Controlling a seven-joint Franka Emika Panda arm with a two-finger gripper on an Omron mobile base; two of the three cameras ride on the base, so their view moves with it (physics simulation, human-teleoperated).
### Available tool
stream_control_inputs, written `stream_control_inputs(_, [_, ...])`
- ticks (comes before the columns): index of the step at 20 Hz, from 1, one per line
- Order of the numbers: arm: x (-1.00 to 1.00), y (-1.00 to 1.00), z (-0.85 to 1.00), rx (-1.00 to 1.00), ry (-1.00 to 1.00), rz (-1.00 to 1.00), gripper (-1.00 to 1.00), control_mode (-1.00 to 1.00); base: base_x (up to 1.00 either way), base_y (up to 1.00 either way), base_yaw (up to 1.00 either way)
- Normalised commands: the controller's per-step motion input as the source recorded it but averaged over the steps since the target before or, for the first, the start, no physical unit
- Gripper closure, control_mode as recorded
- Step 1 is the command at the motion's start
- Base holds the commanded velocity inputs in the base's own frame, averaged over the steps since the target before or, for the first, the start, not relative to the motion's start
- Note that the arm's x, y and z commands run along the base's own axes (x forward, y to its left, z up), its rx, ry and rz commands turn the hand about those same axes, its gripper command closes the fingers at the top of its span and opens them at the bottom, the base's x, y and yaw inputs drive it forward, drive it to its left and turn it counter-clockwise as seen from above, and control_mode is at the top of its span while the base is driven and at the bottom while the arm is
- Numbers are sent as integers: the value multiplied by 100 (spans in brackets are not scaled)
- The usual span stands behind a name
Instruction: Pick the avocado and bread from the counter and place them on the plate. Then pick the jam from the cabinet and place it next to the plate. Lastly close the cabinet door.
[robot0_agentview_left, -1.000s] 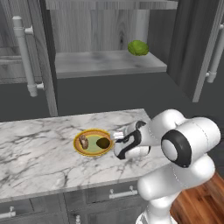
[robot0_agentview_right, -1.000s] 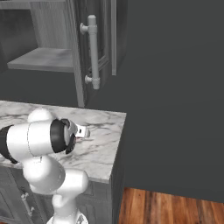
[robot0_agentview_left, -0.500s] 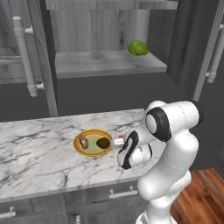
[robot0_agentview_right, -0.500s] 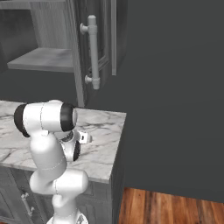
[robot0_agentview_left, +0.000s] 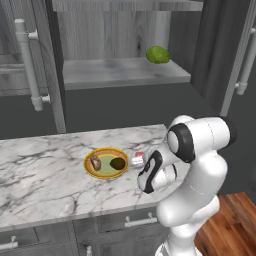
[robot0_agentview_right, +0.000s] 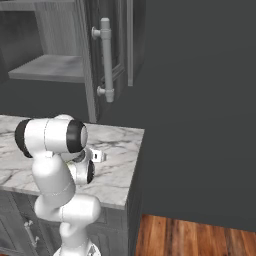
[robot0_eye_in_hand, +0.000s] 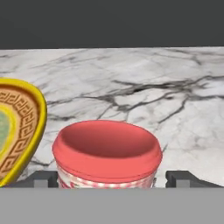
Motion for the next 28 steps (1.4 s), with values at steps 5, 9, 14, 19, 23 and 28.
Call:
stream_control_inputs(5, [-69, 0, -6, 0, 10, 0, -100, -100, 0, 0, 0])
stream_control_inputs(9, [-97, -16, -4, -2, 15, 0, -100, -100, 0, 0, 0])
stream_control_inputs(14, [-100, -37, -21, -3, 7, 0, -100, -100, 0, 0, 0])
stream_control_inputs(19, [-100, -21, -8, -3, 4, 0, -100, -100, 0, 0, 0])
stream_control_inputs(23, [-99, 0, 2, -3, 14, 0, -100, -100, 0, 0, 0])
stream_control_inputs(28, [-85, 0, 16, -1, 16, 0, -100, -100, 0, 0, 0])
